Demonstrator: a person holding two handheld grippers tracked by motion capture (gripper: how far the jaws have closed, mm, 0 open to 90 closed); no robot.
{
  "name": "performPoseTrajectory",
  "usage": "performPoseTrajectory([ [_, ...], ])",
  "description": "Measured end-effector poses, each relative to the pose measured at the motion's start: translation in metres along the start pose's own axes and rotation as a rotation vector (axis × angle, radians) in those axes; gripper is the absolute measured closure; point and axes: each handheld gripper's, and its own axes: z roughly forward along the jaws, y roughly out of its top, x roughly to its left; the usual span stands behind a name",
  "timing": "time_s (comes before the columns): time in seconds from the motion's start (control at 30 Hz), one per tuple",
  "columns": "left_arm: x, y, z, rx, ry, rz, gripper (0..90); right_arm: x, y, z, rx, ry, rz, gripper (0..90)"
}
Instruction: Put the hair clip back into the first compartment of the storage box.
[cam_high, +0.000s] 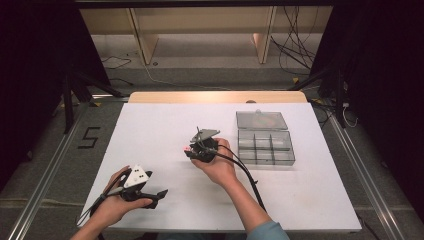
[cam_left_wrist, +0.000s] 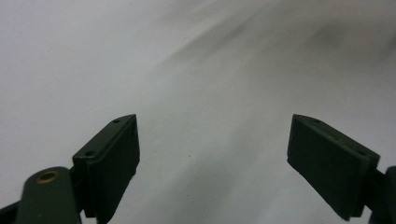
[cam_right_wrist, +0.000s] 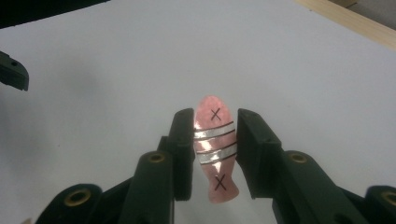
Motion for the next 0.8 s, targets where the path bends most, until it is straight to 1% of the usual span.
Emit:
performPoseTrajectory([
  [0.13,0.001,0.0,0.0,-0.001,0.001,-0.004,16.5,-0.004,-0.003,-0.005,0.001,-0.009,0.007,68.8],
  [0.23,0.001,0.0,0.001,0.0,0.001,-0.008,16.5,-0.006,-0.004,-0.007,-0.004,-0.011,0.003,68.8],
  [0.27,0.001,-0.001,0.001,-0.001,0.001,-0.008,16.6,-0.007,-0.004,-0.008,-0.005,-0.014,0.01,68.8],
  [0.37,0.001,-0.001,0.001,-0.004,0.001,-0.012,16.5,-0.009,-0.004,-0.009,-0.006,-0.018,0.012,68.8],
  [0.53,0.001,0.0,0.0,0.0,0.0,-0.002,16.6,-0.01,-0.005,-0.012,-0.009,-0.024,0.019,68.8],
  [0.63,0.0,0.0,0.001,-0.008,0.002,-0.008,16.6,-0.012,-0.005,-0.014,-0.012,-0.028,0.024,68.8],
  [0.67,0.0,0.0,0.001,-0.005,0.001,-0.003,16.6,-0.012,-0.005,-0.014,-0.011,-0.027,0.022,68.8],
  [0.8,0.001,0.0,0.001,-0.004,0.001,-0.006,16.6,-0.013,-0.005,-0.016,-0.013,-0.035,0.027,68.8],
])
